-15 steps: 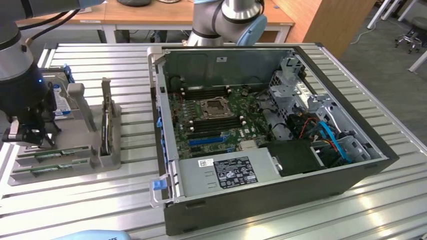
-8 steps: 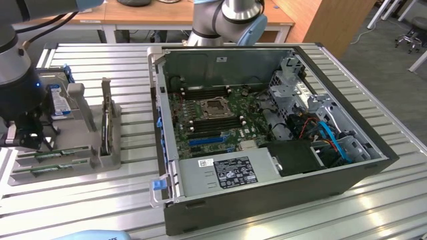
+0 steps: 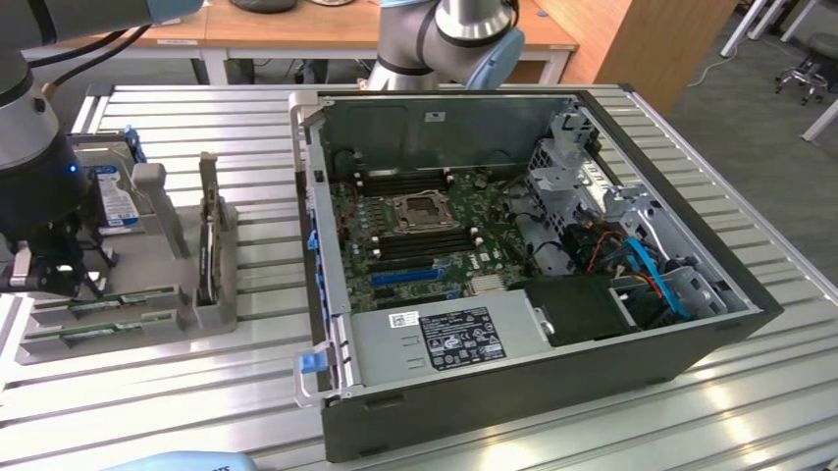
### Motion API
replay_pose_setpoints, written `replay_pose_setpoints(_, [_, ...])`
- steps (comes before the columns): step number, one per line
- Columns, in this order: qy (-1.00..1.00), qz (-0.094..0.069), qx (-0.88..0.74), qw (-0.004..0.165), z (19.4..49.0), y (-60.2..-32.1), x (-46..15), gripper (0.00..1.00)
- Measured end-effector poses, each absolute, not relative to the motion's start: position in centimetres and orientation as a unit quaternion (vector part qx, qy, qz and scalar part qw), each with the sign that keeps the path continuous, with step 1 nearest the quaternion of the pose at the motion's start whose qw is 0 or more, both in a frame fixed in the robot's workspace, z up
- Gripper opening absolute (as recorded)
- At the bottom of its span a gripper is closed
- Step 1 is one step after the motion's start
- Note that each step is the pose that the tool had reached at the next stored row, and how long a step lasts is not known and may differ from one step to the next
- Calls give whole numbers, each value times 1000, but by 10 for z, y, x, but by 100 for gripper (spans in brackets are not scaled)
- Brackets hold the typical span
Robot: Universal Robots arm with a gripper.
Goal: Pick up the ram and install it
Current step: 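Pick up the ram and move it above insertion slot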
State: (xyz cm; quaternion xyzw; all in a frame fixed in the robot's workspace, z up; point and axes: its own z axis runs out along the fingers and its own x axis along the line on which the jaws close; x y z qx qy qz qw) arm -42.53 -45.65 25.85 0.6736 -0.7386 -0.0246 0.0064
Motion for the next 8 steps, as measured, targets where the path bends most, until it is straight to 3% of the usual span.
replay_pose_setpoints(8, [-735, -25, 678, 6, 258, -457, -425, 41])
